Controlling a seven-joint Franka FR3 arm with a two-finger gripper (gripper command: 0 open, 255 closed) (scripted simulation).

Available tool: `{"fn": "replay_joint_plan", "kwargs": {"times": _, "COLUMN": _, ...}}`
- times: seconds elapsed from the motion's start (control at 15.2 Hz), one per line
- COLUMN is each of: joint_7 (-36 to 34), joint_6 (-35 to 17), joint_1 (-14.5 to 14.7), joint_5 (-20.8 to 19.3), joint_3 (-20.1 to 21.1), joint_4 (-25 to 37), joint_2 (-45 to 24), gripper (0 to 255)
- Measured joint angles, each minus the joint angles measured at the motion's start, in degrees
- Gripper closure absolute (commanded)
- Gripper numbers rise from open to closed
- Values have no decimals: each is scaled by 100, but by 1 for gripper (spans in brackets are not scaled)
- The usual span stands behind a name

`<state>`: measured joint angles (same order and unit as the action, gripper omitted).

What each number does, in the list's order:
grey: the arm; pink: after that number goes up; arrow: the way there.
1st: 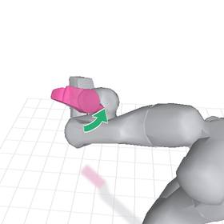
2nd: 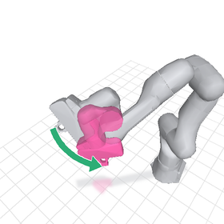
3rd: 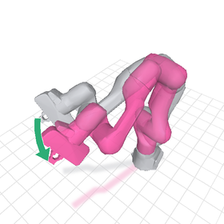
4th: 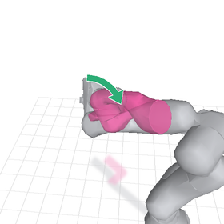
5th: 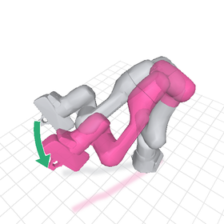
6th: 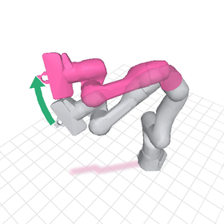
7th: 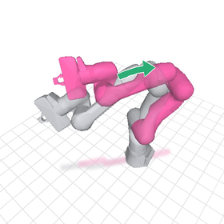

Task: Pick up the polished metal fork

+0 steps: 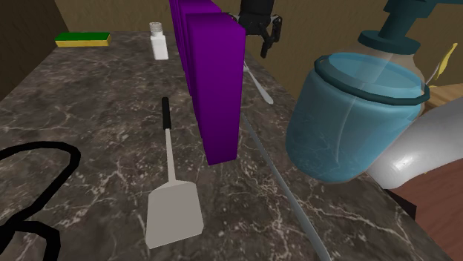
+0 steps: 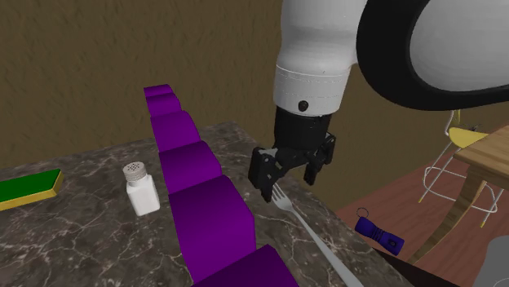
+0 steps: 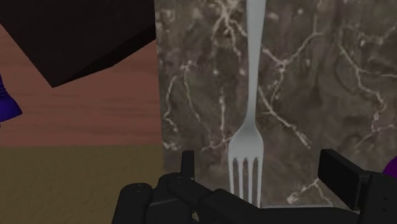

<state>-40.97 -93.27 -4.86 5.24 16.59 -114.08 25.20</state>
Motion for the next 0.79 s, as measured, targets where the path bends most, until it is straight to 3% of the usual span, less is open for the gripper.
{"fn": "replay_joint_plan", "kwargs": {"times": 0.4, "joint_7": -41, "joint_6": -425, "joint_1": 20, "joint_5": 42, "joint_3": 41, "joint_4": -481, "joint_2": 65, "gripper": 0}}
{"fn": "replay_joint_plan", "kwargs": {"times": 0.46, "joint_7": -37, "joint_6": -454, "joint_1": 19, "joint_5": 42, "joint_3": 39, "joint_4": -512, "joint_2": 67, "gripper": 255}}
{"fn": "replay_joint_plan", "kwargs": {"times": 0.79, "joint_7": -40, "joint_6": -461, "joint_1": 7, "joint_5": -8, "joint_3": 13, "joint_4": -520, "joint_2": 122, "gripper": 255}}
